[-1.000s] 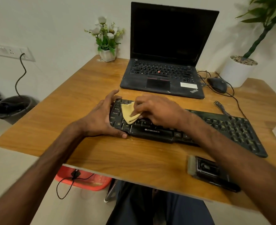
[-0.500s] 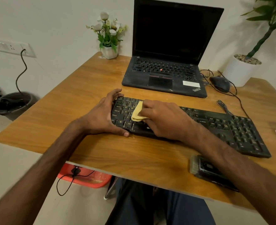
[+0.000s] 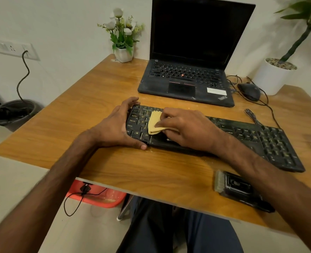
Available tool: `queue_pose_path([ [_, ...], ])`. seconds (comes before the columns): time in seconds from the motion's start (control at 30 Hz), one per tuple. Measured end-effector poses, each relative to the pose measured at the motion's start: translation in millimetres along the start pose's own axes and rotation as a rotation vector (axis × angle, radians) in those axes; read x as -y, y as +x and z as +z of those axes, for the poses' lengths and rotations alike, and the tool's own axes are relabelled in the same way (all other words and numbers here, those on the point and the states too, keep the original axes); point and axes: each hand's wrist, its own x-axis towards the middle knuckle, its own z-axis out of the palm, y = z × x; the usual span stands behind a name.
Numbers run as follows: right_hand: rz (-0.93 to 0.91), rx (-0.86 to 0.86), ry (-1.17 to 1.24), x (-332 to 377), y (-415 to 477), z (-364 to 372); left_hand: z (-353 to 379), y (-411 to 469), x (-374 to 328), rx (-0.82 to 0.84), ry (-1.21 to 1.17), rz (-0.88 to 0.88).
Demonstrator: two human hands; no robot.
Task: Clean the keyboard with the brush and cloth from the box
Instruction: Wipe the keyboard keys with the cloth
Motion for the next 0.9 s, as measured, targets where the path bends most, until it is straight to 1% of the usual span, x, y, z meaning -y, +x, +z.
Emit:
queue_pose_path([
  [0.07, -0.048, 0.016, 0.027, 7, -1, 0, 0, 0, -1, -0.001, 0.013, -0.010],
  [0.13, -0.050, 0.017, -0.014, 4, 0, 4, 0, 0, -1, -0.003, 0.021, -0.017],
  [0.23, 0.054, -0.063, -0.110, -19, 10, 6, -1, 0, -1, 0.013, 0.009, -0.019],
  [0.3, 0.163, -0.112, -0.087, -30, 17, 0, -1, 0, -1, 0.015, 0.008, -0.016],
  [0.33, 0.190, -0.152, -0.038, -31, 21, -2, -2, 1, -1, 0.015, 0.008, -0.014],
  [0.4, 0.145, -0.192, 0.062, -18, 26, -2, -1, 1, 0, 0.014, 0.006, -0.011],
  [0.43, 0.080, -0.169, 0.077, -8, 29, 1, -1, 1, 0, 0.008, 0.007, -0.007],
  [0.5, -0.072, -0.079, 0.046, 11, 30, 10, -1, 1, 0, 0.008, 0.016, -0.007],
  [0.57, -0.148, -0.035, -0.028, 14, 28, 12, -2, 1, -1, 0.021, 0.019, -0.010],
  [0.63, -0.154, -0.038, -0.108, 4, 28, 6, -2, 1, -1, 0.019, 0.014, -0.003],
  [0.73, -0.086, -0.026, -0.177, -18, 24, -3, -3, 1, -1, 0.018, -0.001, -0.024],
  [0.8, -0.065, -0.037, -0.162, -20, 22, -5, -3, 1, -1, 0.015, 0.006, -0.029],
  [0.9, -0.107, -0.061, -0.102, 1, 24, 4, -2, 0, -1, 0.013, 0.017, -0.018],
])
